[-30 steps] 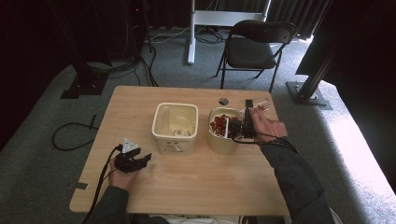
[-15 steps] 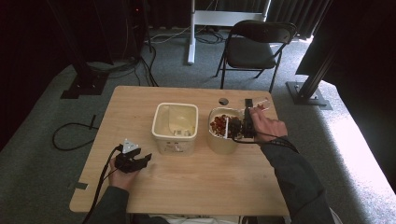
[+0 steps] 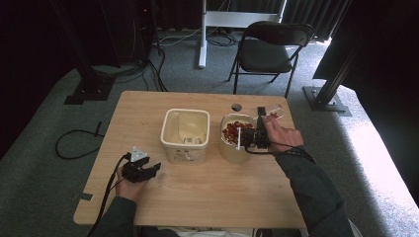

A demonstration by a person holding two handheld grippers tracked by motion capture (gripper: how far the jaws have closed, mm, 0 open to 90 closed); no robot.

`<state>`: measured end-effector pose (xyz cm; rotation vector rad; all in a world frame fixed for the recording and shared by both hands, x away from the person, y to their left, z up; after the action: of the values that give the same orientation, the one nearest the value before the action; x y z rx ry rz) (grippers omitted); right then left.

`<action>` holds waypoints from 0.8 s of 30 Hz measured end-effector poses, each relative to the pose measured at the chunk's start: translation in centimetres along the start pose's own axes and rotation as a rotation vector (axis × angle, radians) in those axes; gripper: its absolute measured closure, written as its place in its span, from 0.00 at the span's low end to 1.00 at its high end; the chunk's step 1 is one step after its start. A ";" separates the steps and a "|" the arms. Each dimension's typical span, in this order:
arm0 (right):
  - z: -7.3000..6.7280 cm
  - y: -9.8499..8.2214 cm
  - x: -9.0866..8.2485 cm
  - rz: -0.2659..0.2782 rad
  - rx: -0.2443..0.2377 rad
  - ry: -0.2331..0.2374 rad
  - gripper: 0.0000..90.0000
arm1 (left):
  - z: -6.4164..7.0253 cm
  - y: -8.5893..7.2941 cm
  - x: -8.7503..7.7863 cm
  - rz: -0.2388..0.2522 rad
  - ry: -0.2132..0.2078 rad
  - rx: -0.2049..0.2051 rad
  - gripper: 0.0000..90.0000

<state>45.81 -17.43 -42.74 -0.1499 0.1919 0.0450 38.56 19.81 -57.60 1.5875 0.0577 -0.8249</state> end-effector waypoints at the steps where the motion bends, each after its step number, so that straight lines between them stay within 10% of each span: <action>1: 0.0 0.1 0.0 0.003 0.009 -0.002 0.40 | 0.0 0.0 0.0 0.003 0.000 0.002 0.49; 24: 0.2 0.7 0.2 0.001 0.043 -0.009 0.40 | -0.1 0.0 -0.1 0.001 0.000 -0.001 0.49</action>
<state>45.96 -16.68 -42.65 -0.1063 0.1843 0.0422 38.53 19.89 -57.59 1.5861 0.0575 -0.8239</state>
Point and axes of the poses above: each handheld gripper's, and its own axes: x roughly forward along the jaws, y roughly out of its top, z roughly to its right, the point moved 8 cm from there along x, roughly forward along the jaws, and after that the axes turned 10 degrees about z, right-handed, at the moved point
